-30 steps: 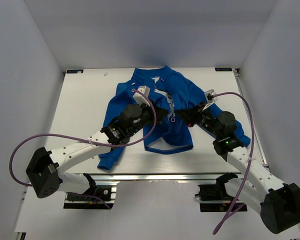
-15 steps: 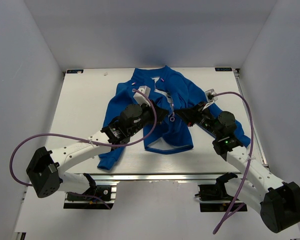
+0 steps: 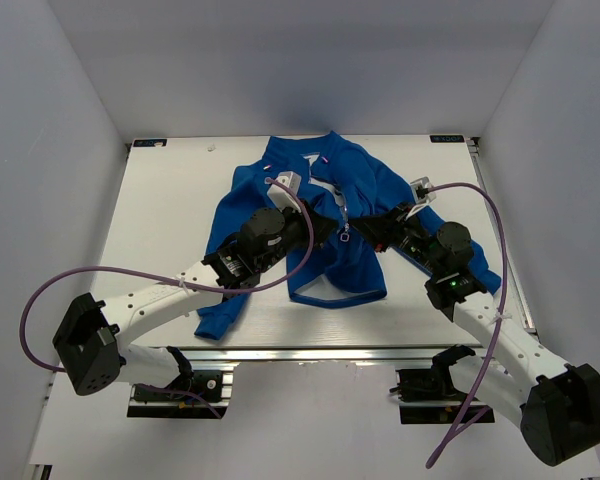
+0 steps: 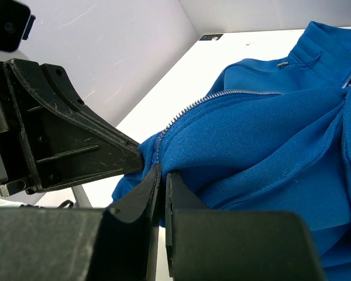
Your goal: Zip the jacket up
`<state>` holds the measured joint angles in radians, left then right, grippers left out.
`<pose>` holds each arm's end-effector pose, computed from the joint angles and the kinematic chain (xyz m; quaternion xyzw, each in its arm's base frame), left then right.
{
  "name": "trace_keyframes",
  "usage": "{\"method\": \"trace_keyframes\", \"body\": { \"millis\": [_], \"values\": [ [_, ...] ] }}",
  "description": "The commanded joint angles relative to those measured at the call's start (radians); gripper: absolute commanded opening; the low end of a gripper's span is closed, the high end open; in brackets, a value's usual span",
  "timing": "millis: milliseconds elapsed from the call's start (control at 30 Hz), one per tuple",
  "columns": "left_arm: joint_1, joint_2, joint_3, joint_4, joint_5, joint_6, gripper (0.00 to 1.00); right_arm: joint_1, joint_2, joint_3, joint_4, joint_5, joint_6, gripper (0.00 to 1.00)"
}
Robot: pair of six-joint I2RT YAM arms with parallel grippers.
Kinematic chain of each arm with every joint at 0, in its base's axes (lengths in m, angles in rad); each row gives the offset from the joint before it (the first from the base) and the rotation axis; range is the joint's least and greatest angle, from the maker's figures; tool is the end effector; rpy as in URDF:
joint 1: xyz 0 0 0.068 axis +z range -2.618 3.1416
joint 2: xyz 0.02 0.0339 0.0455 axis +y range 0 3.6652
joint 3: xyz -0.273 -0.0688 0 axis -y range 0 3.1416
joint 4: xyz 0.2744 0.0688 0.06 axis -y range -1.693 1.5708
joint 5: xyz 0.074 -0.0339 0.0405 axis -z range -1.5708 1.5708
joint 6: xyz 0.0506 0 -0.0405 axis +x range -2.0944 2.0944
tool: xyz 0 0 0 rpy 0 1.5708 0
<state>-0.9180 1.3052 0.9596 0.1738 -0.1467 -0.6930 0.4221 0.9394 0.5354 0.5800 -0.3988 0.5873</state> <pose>0.2179 -0.2728 0.3192 0.0388 0.7636 -0.4242 0.4853 0.2232 0.1218 0.3023 -0.0994 0.6399 0.4747 0.5961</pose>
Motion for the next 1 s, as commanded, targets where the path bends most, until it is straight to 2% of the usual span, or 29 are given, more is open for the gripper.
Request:
{"method": "trace_keyframes", "body": {
  "millis": [0,967],
  "values": [
    [0.002,-0.012,0.005,0.053,0.013,-0.005,0.0,0.007,-0.022,0.06,0.067,0.0,0.005,0.0],
    [0.002,-0.041,-0.001,0.047,-0.03,0.007,0.0,0.009,-0.03,0.058,0.023,0.0,0.0,0.0]
  ]
}}
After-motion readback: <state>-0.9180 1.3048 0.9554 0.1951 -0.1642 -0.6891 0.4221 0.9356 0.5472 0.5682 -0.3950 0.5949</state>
